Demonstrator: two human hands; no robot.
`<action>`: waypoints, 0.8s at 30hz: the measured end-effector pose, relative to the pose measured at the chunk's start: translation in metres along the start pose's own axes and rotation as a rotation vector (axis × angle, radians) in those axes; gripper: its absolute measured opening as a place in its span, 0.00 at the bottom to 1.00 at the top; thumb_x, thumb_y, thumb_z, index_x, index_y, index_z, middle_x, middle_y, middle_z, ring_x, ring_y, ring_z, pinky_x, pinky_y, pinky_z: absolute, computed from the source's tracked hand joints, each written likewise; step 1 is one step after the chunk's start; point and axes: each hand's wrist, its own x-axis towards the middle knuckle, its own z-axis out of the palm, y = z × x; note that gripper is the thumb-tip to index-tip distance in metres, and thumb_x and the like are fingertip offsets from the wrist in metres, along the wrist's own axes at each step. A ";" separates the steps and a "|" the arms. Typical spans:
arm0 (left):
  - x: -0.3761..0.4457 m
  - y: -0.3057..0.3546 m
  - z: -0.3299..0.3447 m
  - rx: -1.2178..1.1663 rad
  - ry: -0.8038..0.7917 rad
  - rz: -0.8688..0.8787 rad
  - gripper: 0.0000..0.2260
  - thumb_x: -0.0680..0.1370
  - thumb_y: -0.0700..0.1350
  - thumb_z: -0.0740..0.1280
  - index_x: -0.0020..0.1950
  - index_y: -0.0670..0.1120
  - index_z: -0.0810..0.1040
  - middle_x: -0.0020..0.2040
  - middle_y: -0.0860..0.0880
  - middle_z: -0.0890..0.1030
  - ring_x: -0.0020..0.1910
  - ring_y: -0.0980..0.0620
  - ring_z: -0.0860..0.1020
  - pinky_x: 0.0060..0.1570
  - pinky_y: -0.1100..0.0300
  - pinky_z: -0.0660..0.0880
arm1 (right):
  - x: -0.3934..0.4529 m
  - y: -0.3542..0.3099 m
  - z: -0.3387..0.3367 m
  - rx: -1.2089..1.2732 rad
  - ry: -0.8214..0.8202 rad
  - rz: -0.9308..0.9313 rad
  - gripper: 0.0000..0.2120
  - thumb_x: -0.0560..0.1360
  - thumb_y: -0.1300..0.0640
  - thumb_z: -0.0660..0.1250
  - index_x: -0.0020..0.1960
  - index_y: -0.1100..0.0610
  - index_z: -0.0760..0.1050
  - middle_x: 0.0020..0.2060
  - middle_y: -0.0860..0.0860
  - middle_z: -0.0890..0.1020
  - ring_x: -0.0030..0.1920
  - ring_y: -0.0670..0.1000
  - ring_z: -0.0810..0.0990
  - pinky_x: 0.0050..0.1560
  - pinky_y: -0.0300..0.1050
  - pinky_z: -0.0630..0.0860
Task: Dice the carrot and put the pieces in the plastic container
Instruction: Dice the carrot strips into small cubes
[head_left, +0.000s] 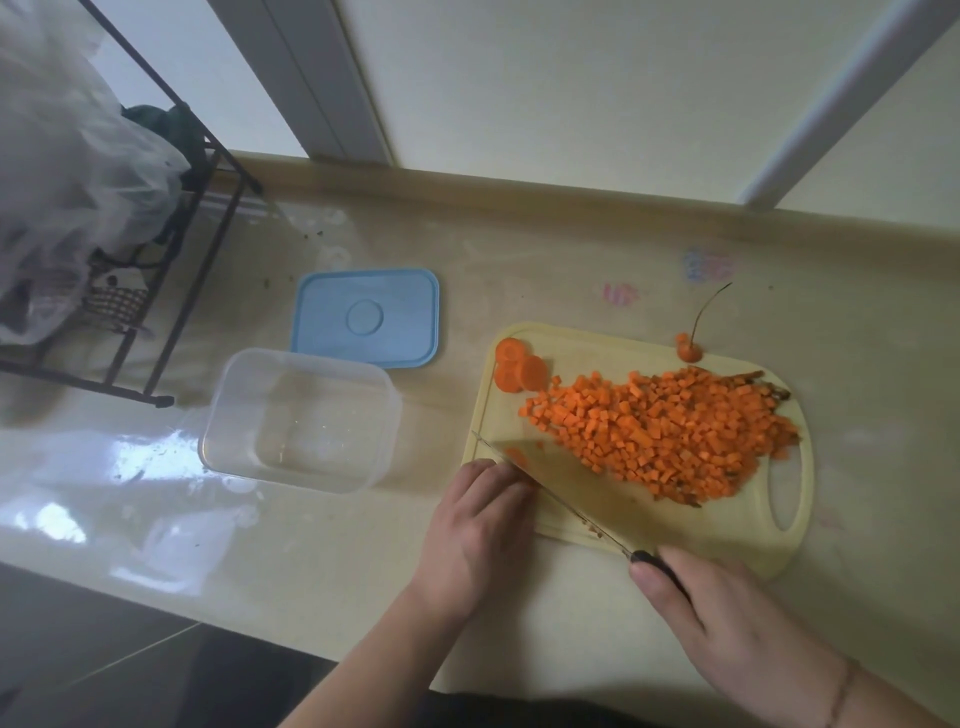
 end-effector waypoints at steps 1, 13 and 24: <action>0.000 0.000 0.000 -0.004 -0.002 0.000 0.08 0.81 0.43 0.67 0.54 0.41 0.84 0.56 0.48 0.81 0.52 0.44 0.78 0.56 0.55 0.76 | -0.001 0.000 0.000 -0.004 -0.009 0.008 0.27 0.74 0.27 0.44 0.36 0.48 0.64 0.29 0.50 0.75 0.31 0.48 0.75 0.35 0.52 0.73; -0.002 -0.004 0.001 -0.011 -0.005 0.009 0.09 0.83 0.44 0.66 0.55 0.42 0.84 0.57 0.48 0.82 0.53 0.45 0.78 0.56 0.54 0.76 | 0.025 -0.012 0.009 -0.035 -0.025 -0.009 0.30 0.74 0.28 0.39 0.36 0.48 0.66 0.28 0.50 0.75 0.30 0.49 0.75 0.34 0.53 0.72; -0.006 -0.003 0.002 0.022 0.038 0.019 0.09 0.83 0.44 0.66 0.51 0.41 0.84 0.54 0.47 0.82 0.49 0.44 0.78 0.52 0.54 0.77 | 0.007 -0.006 0.007 0.068 0.004 -0.020 0.28 0.75 0.27 0.44 0.36 0.49 0.66 0.29 0.52 0.74 0.29 0.47 0.73 0.34 0.51 0.70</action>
